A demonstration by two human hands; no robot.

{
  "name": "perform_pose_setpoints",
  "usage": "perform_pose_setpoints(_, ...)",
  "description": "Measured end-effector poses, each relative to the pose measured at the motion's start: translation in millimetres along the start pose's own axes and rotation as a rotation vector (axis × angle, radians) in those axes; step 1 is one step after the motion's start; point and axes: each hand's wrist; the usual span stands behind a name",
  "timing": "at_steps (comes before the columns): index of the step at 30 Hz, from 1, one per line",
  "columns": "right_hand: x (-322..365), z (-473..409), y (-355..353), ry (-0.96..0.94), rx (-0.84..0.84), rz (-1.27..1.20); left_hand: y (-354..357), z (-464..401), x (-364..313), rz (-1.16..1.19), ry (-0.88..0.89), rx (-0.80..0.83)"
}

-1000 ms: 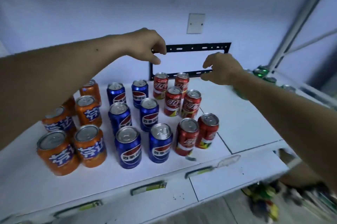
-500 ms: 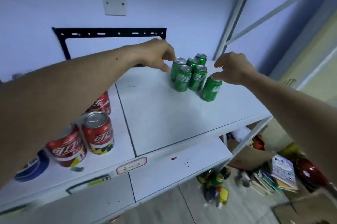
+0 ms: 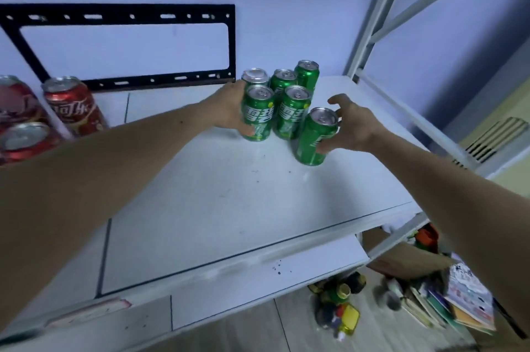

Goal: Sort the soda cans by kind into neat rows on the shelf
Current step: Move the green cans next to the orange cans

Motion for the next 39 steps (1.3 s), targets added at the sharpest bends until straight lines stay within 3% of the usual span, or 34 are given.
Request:
perform_pose_setpoints(5, -17, -20, 22, -0.102, 0.052, -0.123, 30, -13, 23, 0.087, -0.154, -0.129)
perform_pose_setpoints(11, -24, -27, 27, -0.168, 0.043, -0.193, 52, -21, 35, 0.274, -0.206, -0.311)
perform_pose_setpoints(15, -23, -24, 30, -0.157, 0.034, -0.258, 60, -20, 35, 0.266, -0.207, -0.399)
perform_pose_setpoints(22, -10, -11, 18, -0.187, 0.035, -0.367, 43, 14, 18, 0.29, -0.204, -0.424)
perform_pose_setpoints(29, 49, 11, -38, -0.372, 0.059, -0.396, -19, 88, -22, 0.188, -0.205, -0.479)
perform_pose_setpoints(39, 190, 55, -111, -0.669, 0.043, -0.461, -130, 223, -68, 0.097, -0.241, -0.714)
Point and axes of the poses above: each hand's wrist, its own z-axis away from the middle knuckle, its own y-axis out of the palm, x = y × z, and after that the axes turned 14 degrees about z, right-handed
